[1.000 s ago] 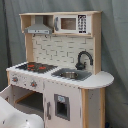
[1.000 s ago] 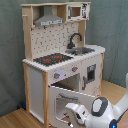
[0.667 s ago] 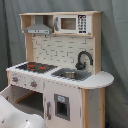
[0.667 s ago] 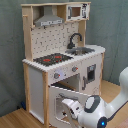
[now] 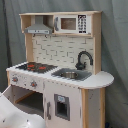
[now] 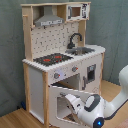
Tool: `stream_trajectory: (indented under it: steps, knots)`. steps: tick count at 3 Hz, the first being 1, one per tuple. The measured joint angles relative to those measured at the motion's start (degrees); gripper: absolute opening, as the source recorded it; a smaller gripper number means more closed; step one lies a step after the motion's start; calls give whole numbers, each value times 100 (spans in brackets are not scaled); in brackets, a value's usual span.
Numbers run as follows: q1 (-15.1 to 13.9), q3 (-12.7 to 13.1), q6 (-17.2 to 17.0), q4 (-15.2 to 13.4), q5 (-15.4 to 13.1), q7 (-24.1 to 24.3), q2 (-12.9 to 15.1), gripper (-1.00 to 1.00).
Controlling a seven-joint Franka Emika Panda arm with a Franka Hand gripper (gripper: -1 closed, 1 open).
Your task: Play with the kitchen
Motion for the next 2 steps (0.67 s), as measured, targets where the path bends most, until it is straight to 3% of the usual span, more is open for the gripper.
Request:
stream_trajectory:
  steps: [2]
  knots:
    - [-12,-115,-409,-923,11,133,596,-100]
